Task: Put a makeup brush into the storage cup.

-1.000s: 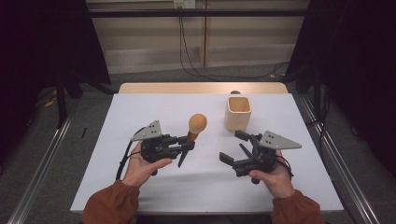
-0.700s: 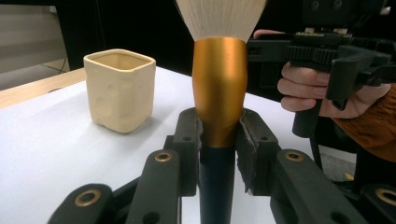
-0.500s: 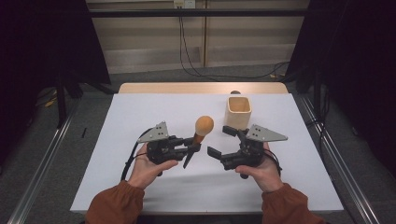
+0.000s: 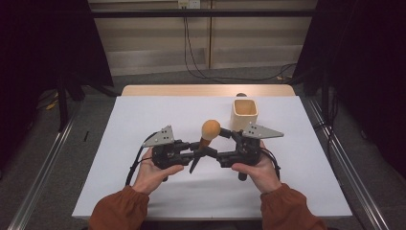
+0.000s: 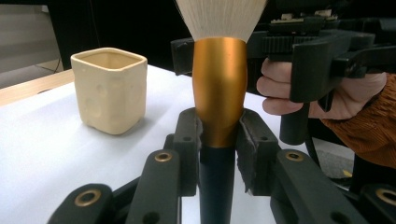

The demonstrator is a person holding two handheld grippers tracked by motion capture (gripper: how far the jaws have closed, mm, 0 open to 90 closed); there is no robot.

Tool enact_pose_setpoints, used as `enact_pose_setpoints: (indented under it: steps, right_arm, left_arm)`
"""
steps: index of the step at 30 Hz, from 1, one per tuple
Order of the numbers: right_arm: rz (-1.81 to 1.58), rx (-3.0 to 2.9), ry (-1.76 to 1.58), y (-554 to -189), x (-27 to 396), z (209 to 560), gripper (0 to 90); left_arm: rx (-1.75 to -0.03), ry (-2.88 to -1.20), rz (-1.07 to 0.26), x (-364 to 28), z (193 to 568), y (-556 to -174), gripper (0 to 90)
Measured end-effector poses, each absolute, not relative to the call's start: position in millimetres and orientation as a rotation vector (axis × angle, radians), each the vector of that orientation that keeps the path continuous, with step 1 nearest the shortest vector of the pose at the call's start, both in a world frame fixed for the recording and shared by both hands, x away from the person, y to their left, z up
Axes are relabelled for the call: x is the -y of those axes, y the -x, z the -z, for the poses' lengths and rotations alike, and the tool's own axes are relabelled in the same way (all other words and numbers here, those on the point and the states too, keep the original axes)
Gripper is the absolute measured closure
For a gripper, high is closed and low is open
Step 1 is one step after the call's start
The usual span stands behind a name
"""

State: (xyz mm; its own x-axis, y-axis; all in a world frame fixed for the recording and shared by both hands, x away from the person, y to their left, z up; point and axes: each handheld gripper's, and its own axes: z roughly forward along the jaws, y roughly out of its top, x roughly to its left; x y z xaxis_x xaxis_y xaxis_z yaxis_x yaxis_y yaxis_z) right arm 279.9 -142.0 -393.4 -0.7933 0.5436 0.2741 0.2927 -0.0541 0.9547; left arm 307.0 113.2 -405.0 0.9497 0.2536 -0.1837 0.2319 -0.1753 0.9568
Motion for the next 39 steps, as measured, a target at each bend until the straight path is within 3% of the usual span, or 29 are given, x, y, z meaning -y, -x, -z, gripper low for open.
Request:
enact_pose_setpoints:
  steps: [21,34,39]
  right_arm:
    - [-2.006,-2.045,-0.92,-287.8,137.3,397.7,50.7]
    - [-2.057,-2.078,-0.907,-288.6,136.9,399.6,65.0]
    - [-2.054,-2.082,-0.903,-288.7,136.5,400.1,66.1]
  left_arm:
    - [-0.356,-1.76,-0.009,-110.2,406.9,-307.5,71.4]
    - [-0.357,-1.757,-0.01,-108.5,408.6,-308.4,71.3]
    - [-0.358,-1.757,-0.005,-107.4,410.3,-308.6,71.3]
